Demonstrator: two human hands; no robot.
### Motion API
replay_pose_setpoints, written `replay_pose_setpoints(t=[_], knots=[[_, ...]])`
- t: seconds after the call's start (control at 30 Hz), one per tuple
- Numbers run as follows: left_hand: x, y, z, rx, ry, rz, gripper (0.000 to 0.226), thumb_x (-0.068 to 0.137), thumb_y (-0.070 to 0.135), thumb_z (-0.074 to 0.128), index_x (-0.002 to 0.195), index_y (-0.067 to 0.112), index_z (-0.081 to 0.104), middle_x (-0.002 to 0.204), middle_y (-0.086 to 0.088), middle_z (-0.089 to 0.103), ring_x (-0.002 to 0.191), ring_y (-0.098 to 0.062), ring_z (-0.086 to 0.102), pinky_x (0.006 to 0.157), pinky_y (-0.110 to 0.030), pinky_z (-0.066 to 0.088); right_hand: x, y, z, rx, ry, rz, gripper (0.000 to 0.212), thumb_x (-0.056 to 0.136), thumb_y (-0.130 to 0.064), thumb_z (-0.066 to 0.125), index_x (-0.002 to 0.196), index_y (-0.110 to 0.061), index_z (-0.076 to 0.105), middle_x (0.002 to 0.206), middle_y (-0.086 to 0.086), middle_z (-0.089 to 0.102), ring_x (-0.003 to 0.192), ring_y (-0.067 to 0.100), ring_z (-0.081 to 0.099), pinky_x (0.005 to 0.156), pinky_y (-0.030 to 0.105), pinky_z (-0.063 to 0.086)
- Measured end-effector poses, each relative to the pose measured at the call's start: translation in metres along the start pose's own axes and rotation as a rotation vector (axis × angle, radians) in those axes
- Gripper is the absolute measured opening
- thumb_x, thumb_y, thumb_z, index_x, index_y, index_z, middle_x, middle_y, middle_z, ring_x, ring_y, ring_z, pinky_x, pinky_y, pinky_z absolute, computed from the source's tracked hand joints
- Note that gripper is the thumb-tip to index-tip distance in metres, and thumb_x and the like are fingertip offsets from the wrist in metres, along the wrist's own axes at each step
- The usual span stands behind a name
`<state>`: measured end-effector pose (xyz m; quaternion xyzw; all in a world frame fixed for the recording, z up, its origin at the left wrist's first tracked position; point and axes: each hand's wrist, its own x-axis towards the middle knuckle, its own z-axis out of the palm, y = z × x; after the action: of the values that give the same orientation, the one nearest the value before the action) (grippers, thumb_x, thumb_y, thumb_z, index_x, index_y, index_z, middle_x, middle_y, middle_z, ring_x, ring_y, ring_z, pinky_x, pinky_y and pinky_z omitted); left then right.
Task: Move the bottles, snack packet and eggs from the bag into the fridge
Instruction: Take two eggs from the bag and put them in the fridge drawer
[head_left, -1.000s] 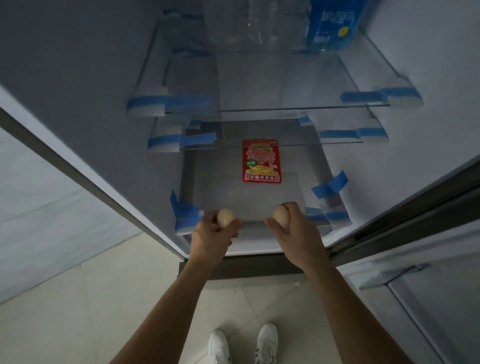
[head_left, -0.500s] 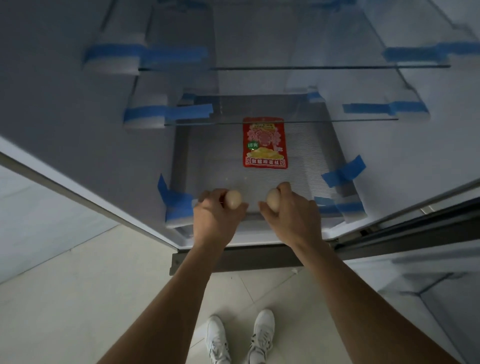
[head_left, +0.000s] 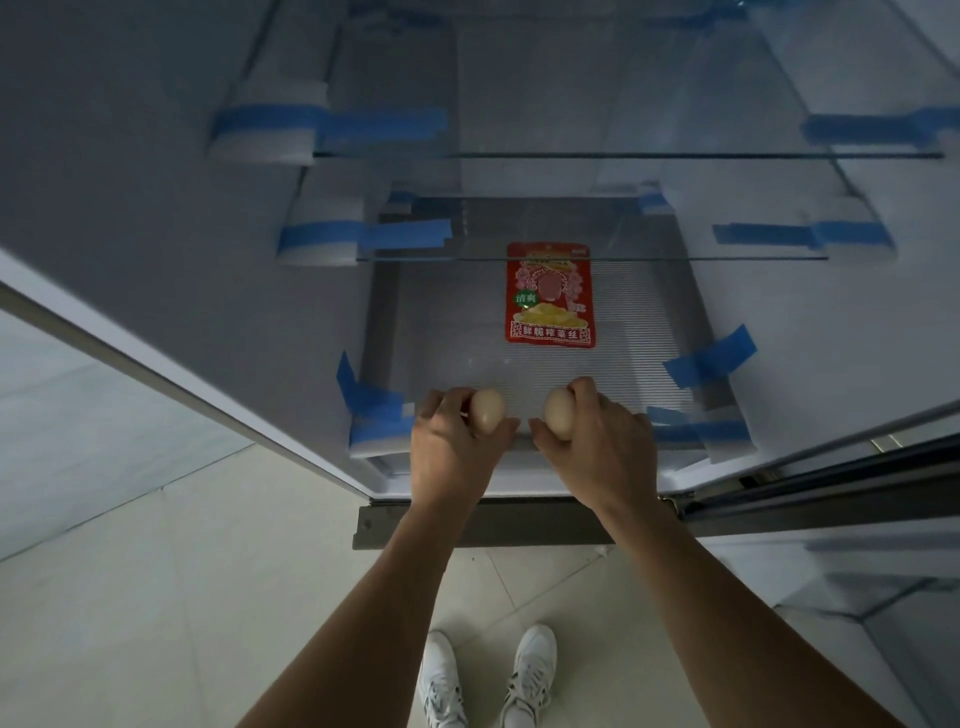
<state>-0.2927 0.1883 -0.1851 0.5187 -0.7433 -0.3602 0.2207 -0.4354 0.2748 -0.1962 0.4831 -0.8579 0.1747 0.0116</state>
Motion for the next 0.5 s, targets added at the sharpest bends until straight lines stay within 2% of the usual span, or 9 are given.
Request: replay_pose_setpoints(t=[0.13, 0.33, 0.4, 0.5], knots=[[0.000, 0.000, 0.002, 0.013, -0.005, -0.002, 0.056, 0.073, 0.044, 0.083, 0.115, 0.013, 0.062, 0.113, -0.006, 0.061, 0.093, -0.020, 0.062, 0.074, -0.025, 0.052, -0.001, 0.002, 0.002, 0.007, 0.019, -0.003, 0.053, 0.083, -0.060, 0.069, 0.108, -0.015, 0.056, 0.088, 0.004, 0.073, 0.076, 0.027, 0.072, 0.075, 0.041, 0.054], [0.000, -0.001, 0.001, 0.026, -0.043, 0.001, 0.070, 0.067, 0.057, 0.081, 0.119, 0.015, 0.059, 0.115, -0.004, 0.058, 0.097, -0.023, 0.060, 0.079, -0.035, 0.057, -0.002, 0.004, 0.001, -0.001, 0.026, -0.021, 0.056, 0.081, -0.065, 0.069, 0.106, -0.016, 0.055, 0.086, 0.003, 0.072, 0.074, 0.026, 0.070, 0.071, 0.039, 0.054], [-0.001, 0.001, -0.003, 0.032, -0.070, -0.004, 0.069, 0.075, 0.058, 0.074, 0.127, 0.016, 0.054, 0.119, -0.004, 0.054, 0.100, -0.021, 0.057, 0.078, -0.027, 0.053, -0.003, 0.005, 0.000, 0.007, 0.018, -0.026, 0.058, 0.081, -0.065, 0.068, 0.110, -0.016, 0.055, 0.088, 0.003, 0.072, 0.077, 0.026, 0.071, 0.073, 0.039, 0.053], [-0.001, 0.007, -0.012, -0.010, -0.100, -0.004, 0.055, 0.093, 0.052, 0.054, 0.133, 0.016, 0.048, 0.121, -0.005, 0.050, 0.099, -0.017, 0.056, 0.068, -0.009, 0.040, -0.005, 0.008, -0.003, 0.035, -0.007, -0.027, 0.067, 0.080, -0.069, 0.066, 0.120, -0.017, 0.054, 0.097, 0.004, 0.073, 0.086, 0.027, 0.072, 0.080, 0.043, 0.054]])
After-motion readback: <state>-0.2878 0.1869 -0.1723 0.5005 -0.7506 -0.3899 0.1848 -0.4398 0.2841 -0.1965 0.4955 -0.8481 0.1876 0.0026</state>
